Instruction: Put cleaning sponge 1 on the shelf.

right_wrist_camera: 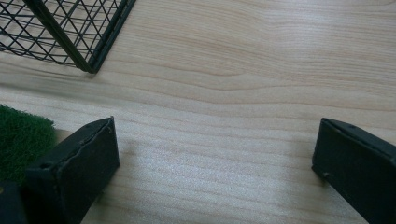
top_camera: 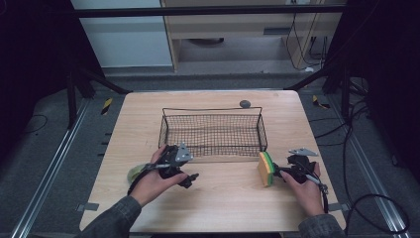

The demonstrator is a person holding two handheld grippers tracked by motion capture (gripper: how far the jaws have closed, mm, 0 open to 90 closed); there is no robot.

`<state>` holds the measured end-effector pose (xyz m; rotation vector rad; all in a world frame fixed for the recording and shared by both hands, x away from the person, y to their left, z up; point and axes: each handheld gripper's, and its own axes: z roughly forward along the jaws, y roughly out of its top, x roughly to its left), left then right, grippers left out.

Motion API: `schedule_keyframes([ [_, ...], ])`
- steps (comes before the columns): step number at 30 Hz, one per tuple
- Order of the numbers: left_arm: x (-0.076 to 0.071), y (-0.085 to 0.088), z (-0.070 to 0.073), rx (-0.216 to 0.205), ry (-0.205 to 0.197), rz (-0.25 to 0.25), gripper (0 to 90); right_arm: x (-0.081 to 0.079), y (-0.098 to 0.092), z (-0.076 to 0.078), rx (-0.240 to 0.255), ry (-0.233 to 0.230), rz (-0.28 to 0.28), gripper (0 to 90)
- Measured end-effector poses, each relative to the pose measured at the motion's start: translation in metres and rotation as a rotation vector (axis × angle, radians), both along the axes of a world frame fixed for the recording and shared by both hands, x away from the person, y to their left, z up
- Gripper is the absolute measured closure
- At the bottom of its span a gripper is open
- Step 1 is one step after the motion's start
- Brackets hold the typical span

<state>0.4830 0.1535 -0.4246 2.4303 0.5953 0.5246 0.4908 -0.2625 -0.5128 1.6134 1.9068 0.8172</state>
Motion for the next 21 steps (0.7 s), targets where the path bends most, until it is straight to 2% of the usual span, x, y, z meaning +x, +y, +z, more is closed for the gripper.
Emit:
schedule_keyframes([
  [2,0.000,0.004,0.003,0.008,-0.001,0.001,5.2,0.000,0.000,0.000,-0.002,0.000,0.003,0.7],
  [4,-0.002,0.017,0.013,0.043,-0.005,0.000,5.3,0.000,-0.001,0.000,-0.003,0.000,0.006,0.7],
  [8,-0.006,0.035,0.027,0.142,0.007,-0.027,7.1,0.000,-0.001,0.000,-0.002,0.000,0.005,0.7],
  [12,-0.010,0.048,0.037,0.240,0.044,-0.077,7.7,-0.001,0.000,0.000,0.003,0.001,0.004,0.9],
  [14,-0.009,0.052,0.040,0.261,0.058,-0.083,8.0,-0.001,-0.001,0.000,0.001,0.001,0.006,0.9],
  [16,-0.008,0.056,0.043,0.289,0.090,-0.096,7.4,-0.001,-0.001,0.000,0.001,0.001,0.006,0.9],
  [18,-0.008,0.059,0.046,0.296,0.098,-0.102,5.4,-0.002,0.000,0.000,0.004,0.001,0.005,0.9],
  [21,-0.007,0.062,0.051,0.339,0.124,-0.131,5.0,-0.002,0.000,0.000,0.004,0.001,0.004,0.9],
])
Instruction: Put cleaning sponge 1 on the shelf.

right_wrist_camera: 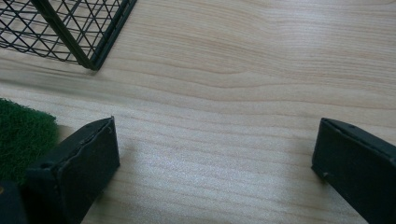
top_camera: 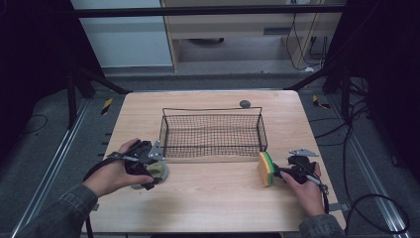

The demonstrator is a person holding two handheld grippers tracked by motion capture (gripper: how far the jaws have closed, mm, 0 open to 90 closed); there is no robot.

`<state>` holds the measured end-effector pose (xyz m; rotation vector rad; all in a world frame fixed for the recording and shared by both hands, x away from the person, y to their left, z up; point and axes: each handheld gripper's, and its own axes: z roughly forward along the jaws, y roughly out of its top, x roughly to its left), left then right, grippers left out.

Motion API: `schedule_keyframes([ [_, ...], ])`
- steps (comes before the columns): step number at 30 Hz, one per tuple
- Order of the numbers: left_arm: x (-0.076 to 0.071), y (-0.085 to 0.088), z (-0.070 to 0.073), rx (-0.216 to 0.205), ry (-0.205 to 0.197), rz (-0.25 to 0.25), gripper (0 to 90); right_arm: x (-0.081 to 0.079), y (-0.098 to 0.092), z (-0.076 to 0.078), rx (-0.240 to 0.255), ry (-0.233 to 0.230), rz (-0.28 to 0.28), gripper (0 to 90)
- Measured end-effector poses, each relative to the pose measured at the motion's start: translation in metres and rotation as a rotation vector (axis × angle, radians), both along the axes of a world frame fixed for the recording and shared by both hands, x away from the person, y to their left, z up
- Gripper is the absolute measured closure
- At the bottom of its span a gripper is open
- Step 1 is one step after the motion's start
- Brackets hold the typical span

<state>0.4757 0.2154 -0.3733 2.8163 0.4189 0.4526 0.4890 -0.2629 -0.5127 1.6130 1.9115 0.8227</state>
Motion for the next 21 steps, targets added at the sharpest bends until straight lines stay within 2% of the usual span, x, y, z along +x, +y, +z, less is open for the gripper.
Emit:
schedule_keyframes([
  [4,0.001,0.002,0.001,0.047,0.030,-0.005,6.3,0.000,0.000,0.000,0.001,0.000,0.000,0.9],
  [5,0.001,0.002,0.001,0.047,0.030,-0.005,6.8,0.000,0.000,0.000,0.001,0.000,0.000,0.9],
  [8,0.003,0.002,-0.002,0.096,0.061,-0.028,8.0,0.000,0.000,0.000,0.000,0.000,0.000,0.9],
  [10,0.008,0.004,-0.006,0.101,0.077,-0.018,12.2,0.000,0.000,0.000,0.001,0.000,-0.001,0.8],
  [13,0.010,0.006,-0.007,0.102,0.080,-0.014,14.6,0.000,0.000,0.000,0.000,0.000,0.000,0.9],
  [17,0.010,0.008,-0.008,0.108,0.091,-0.034,22.3,-0.001,0.000,0.000,-0.002,-0.001,0.001,0.9],
  [19,0.010,0.009,-0.010,0.128,0.106,-0.047,27.0,-0.001,0.000,0.000,-0.003,-0.001,0.001,0.9],
  [21,0.011,0.011,-0.012,0.153,0.112,-0.050,27.9,-0.001,0.000,0.000,-0.002,-0.001,0.001,0.9],
])
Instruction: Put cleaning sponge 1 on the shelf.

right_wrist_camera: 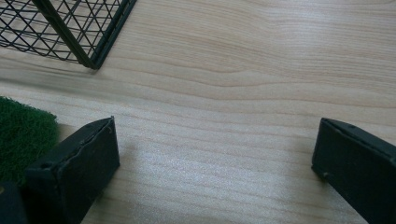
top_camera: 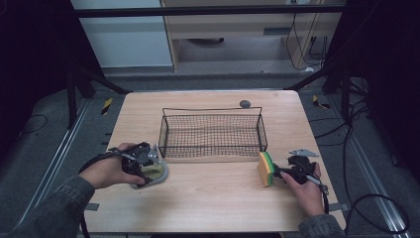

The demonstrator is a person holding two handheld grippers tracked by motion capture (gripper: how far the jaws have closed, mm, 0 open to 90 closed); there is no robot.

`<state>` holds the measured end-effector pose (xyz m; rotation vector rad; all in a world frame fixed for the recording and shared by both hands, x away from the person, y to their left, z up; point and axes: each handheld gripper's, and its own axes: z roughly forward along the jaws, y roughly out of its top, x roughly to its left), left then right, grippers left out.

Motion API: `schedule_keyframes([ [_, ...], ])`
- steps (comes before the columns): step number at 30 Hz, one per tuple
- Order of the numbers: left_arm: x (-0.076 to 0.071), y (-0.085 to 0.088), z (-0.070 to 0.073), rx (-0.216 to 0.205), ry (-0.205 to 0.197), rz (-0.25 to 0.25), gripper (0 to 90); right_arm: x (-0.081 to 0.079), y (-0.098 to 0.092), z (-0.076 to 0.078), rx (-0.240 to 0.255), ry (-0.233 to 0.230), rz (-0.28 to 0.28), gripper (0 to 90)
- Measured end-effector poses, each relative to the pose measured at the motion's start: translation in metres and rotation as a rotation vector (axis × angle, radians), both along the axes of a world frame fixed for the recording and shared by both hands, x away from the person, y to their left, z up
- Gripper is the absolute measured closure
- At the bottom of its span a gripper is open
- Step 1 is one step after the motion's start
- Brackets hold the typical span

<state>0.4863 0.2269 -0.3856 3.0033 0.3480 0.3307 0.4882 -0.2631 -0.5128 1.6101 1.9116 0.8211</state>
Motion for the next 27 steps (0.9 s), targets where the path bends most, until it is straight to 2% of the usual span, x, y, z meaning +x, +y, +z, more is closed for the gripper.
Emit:
schedule_keyframes([
  [3,0.005,0.006,-0.008,0.015,0.005,0.007,35.7,0.000,0.000,0.000,0.000,0.000,0.000,0.8],
  [10,0.015,0.013,-0.018,0.029,0.021,0.008,42.9,0.000,0.000,0.000,0.000,0.000,0.000,0.9],
  [17,0.028,0.017,-0.031,0.041,0.045,0.003,46.9,0.000,0.000,0.000,0.000,0.000,0.000,0.9],
  [27,0.037,0.019,-0.038,0.040,0.067,0.012,50.9,0.000,0.000,0.000,0.000,0.000,0.001,0.9],
])
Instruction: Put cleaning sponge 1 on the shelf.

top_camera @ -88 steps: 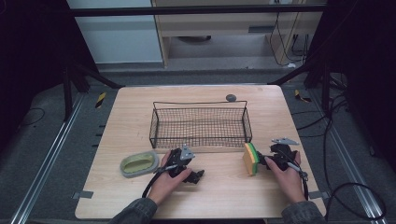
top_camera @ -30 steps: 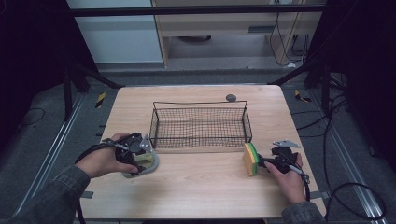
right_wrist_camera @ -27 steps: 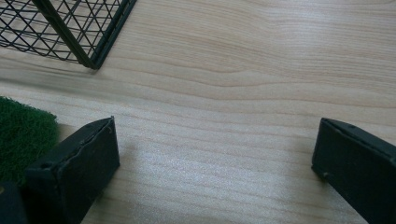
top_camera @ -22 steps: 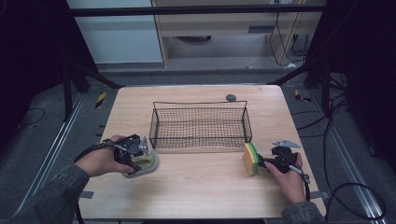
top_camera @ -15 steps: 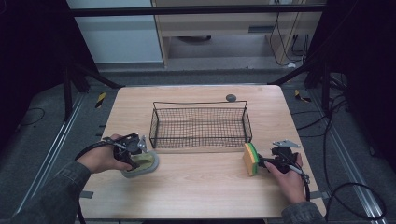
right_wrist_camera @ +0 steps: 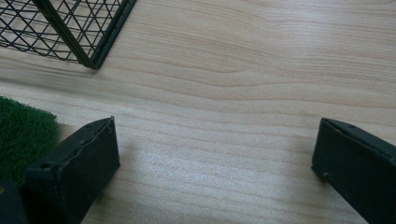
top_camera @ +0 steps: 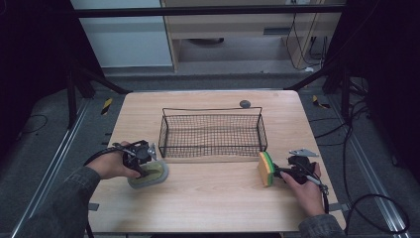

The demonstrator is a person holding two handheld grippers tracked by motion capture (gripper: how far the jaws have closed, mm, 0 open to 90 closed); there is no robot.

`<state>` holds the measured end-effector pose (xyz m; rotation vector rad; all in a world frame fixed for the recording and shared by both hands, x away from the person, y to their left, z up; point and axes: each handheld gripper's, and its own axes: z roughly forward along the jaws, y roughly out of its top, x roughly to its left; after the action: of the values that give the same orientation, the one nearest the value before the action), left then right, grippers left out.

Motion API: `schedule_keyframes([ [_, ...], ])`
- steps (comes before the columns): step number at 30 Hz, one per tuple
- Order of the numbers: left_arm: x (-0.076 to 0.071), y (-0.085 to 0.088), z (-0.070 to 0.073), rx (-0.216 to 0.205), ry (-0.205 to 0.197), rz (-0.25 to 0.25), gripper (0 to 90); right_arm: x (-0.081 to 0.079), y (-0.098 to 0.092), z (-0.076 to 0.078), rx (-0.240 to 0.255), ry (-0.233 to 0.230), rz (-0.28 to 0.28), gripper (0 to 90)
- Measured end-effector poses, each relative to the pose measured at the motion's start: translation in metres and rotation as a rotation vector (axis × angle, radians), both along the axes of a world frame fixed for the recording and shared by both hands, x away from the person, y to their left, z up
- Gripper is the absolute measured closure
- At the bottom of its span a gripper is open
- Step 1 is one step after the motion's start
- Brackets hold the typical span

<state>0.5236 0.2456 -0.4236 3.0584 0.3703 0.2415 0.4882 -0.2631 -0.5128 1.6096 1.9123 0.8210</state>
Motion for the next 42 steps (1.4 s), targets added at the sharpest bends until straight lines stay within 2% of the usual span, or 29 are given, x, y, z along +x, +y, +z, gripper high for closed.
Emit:
schedule_keyframes([
  [6,0.003,-0.001,-0.004,0.008,0.005,0.001,58.5,0.000,0.000,0.000,0.000,0.000,0.000,0.8],
  [7,0.003,-0.001,-0.005,0.014,0.009,-0.001,64.7,0.000,0.000,0.000,0.000,0.000,0.000,0.9],
  [9,0.002,-0.001,-0.006,0.012,0.002,-0.004,69.5,0.000,0.000,0.000,0.000,0.000,0.000,0.9],
  [13,-0.001,-0.001,-0.005,0.010,-0.013,-0.005,70.7,0.000,0.000,0.000,0.000,0.000,0.000,0.9],
  [19,-0.015,0.004,0.005,-0.010,-0.076,-0.018,70.9,0.000,0.000,0.000,0.000,0.000,0.000,0.9],
  [21,-0.022,0.005,0.013,-0.033,-0.106,-0.028,70.9,0.000,0.000,0.000,0.000,0.000,0.000,0.9],
  [22,-0.030,0.005,0.020,-0.061,-0.137,-0.037,71.0,0.000,0.000,0.000,0.000,0.000,0.000,0.9],
  [23,-0.030,0.005,0.020,-0.061,-0.137,-0.037,71.0,0.000,0.000,0.000,0.000,0.000,0.000,0.9],
  [26,-0.041,0.002,0.036,-0.090,-0.208,-0.072,71.0,0.000,0.000,0.000,0.000,0.000,0.000,0.9],
  [27,-0.041,0.002,0.036,-0.090,-0.208,-0.072,71.0,0.000,0.000,0.000,0.000,0.000,0.000,0.9],
  [28,-0.046,0.000,0.043,-0.110,-0.239,-0.091,71.0,0.000,0.000,0.000,0.001,0.000,0.001,0.9],
  [29,-0.046,0.000,0.043,-0.110,-0.239,-0.091,71.0,0.000,0.000,0.000,0.001,0.000,0.001,0.9],
  [30,-0.048,-0.003,0.048,-0.109,-0.262,-0.109,71.1,0.000,0.000,0.000,0.000,0.000,0.000,0.9],
  [42,-0.044,-0.011,0.060,-0.140,-0.295,-0.130,71.1,0.000,0.000,0.000,0.000,0.000,0.000,0.9],
])
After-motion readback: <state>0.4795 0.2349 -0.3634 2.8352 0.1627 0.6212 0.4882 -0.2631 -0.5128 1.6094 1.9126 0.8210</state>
